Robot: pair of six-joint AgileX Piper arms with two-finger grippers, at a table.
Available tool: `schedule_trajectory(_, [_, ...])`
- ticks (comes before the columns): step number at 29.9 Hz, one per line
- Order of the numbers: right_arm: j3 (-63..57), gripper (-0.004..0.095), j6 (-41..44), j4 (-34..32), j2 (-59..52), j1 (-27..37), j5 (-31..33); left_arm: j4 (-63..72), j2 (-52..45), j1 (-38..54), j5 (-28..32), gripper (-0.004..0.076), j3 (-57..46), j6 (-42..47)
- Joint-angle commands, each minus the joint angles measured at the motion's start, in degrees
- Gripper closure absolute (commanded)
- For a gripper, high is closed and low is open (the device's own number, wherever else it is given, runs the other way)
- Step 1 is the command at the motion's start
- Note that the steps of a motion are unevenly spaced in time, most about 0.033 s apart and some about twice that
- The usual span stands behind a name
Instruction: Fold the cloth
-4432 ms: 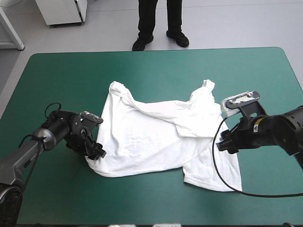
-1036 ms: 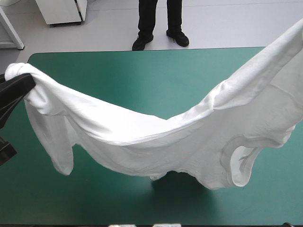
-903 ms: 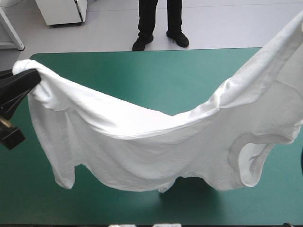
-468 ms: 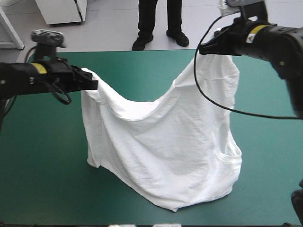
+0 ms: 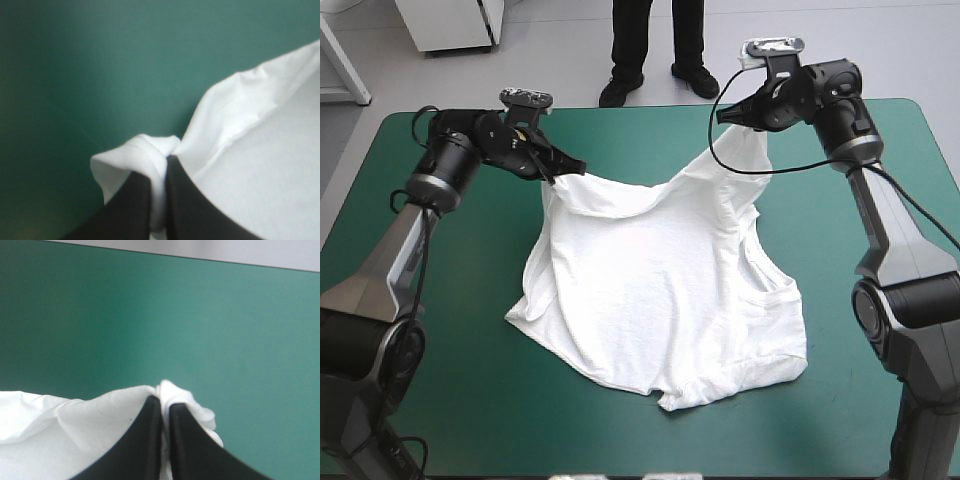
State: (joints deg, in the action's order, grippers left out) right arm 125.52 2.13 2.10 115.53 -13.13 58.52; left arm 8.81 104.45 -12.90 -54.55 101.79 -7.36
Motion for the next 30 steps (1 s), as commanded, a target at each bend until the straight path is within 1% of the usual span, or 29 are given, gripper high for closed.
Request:
schedule_trajectory(1, [2.8, 0.0921, -0.7, 0.1, 0.8, 0.9, -5.0, 0.6, 1.5, 0.7, 10.5, 0.0734, 1.8, 0.1])
schedule_trajectory(4, [2.8, 0.0921, -1.0, -0.1, 3.4, 1.0, -6.0, 0.6, 6.2, 1.1, 12.4, 0.0734, 3.7, 0.1])
schedule_trajectory(8, [2.8, 0.0921, -2.1, 0.4, 6.1, 1.0, -5.8, 0.1, 12.0, 1.2, 12.5, 0.0731, 8.0, 0.1])
schedule_trajectory(11, [2.8, 0.0896, -3.5, 1.5, 7.6, 1.1, -5.7, 0.1, 15.8, 1.2, 12.4, 0.0693, 11.2, 0.1])
schedule_trajectory(14, [2.8, 0.0759, -7.4, 5.4, 8.6, 1.5, -6.4, 0.8, 18.4, 1.2, 12.4, 0.0568, 14.5, -1.8])
schedule_trajectory(18, [2.8, 0.0443, -10.3, 10.7, 9.3, 2.8, -6.2, 5.5, 20.0, 1.8, 12.4, 0.0307, 17.8, -5.2])
schedule_trajectory(19, [2.8, 0.0368, -10.3, 11.5, 9.3, 3.3, -6.4, 5.8, 20.2, 2.3, 12.4, 0.0259, 18.2, -5.2])
schedule_trajectory(20, [2.8, 0.0318, -10.5, 12.2, 9.2, 3.8, -6.4, 6.1, 20.2, 2.3, 12.1, 0.0233, 18.7, -5.2])
schedule_trajectory(21, [2.8, 0.0271, -10.6, 12.8, 8.8, 4.4, -6.1, 6.1, 20.2, 2.8, 11.3, 0.0215, 19.4, -5.2])
schedule_trajectory(22, [2.8, 0.0244, -11.1, 13.8, 8.4, 5.0, -5.7, 6.1, 20.2, 2.9, 9.8, 0.0209, 20.4, -5.2])
schedule_trajectory(25, [3.2, 0.0239, -14.1, 18.3, 6.3, 7.5, -2.8, 6.1, 18.9, 4.1, 4.9, 0.0209, 23.1, -5.2])
schedule_trajectory(30, [3.6, 0.024, -15.0, 23.5, 1.4, 12.3, 7.6, 4.8, 11.3, 4.8, -1.2, 0.0209, 23.4, -7.9])
